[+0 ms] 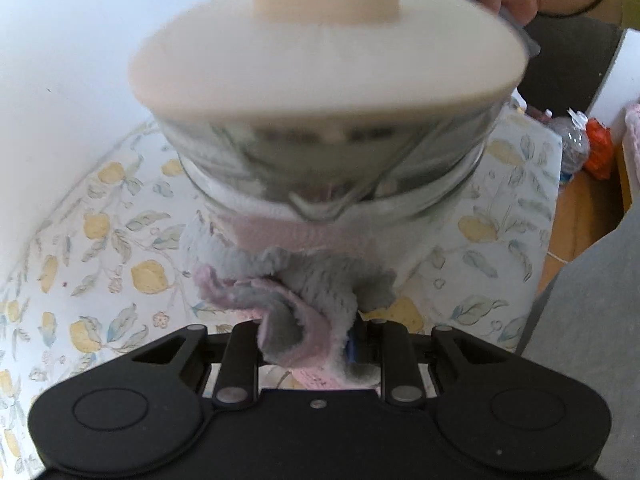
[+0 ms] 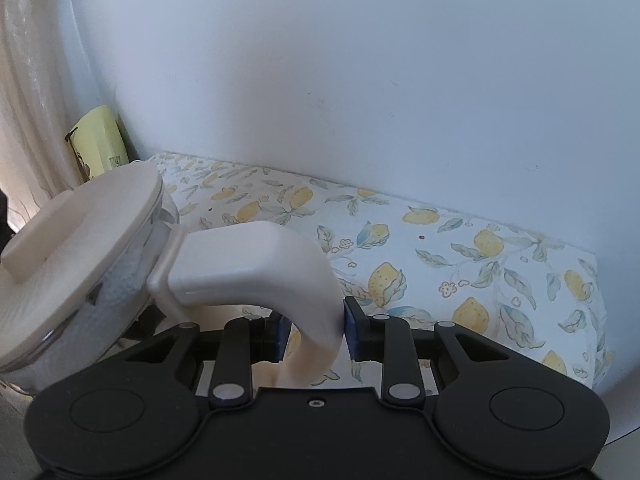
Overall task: Clean container
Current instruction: 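Wipe the glass side with the cloth in the left gripper while the right gripper holds the handle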
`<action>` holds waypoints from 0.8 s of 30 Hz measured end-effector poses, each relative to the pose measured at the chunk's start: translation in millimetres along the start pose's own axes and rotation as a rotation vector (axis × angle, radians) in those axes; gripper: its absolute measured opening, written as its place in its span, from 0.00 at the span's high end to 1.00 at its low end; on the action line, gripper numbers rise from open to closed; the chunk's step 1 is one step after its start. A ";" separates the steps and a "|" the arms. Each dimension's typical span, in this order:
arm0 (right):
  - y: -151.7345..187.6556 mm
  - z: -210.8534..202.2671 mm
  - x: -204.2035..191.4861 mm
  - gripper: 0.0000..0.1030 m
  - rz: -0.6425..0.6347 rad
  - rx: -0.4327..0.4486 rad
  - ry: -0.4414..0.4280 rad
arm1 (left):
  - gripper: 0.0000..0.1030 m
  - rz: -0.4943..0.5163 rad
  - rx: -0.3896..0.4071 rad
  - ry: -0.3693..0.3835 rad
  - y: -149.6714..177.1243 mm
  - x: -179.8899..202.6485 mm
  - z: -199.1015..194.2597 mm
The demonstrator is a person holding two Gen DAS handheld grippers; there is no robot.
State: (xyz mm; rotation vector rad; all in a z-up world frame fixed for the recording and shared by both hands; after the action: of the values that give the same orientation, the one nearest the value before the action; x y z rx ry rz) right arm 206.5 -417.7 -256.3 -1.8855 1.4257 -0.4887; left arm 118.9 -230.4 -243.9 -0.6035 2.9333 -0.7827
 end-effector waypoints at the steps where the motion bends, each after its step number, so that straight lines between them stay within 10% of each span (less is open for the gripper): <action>1: 0.0 -0.2 -0.3 0.69 0.000 -0.002 0.002 | 0.78 0.003 0.009 -0.005 -2.4 0.2 -6.2; 24: 9.7 -11.3 -6.2 0.69 -0.004 -0.044 0.167 | 0.78 0.043 0.061 0.030 -5.8 8.9 -14.1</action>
State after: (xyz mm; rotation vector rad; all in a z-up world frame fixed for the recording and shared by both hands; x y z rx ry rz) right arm 190.5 -416.7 -255.0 -1.9197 1.5511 -0.6344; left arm 110.7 -231.8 -228.2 -0.5274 2.9262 -0.8800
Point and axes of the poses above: each gripper's, at about its wrist camera, not at the fingertips, and z roughly the way its jaws point, x to its right, y to its underside, the point moved 8 cm from there along z, roughly the way its jaws point, and after that the axes turned 9 degrees about y, right-handed, at the moved point
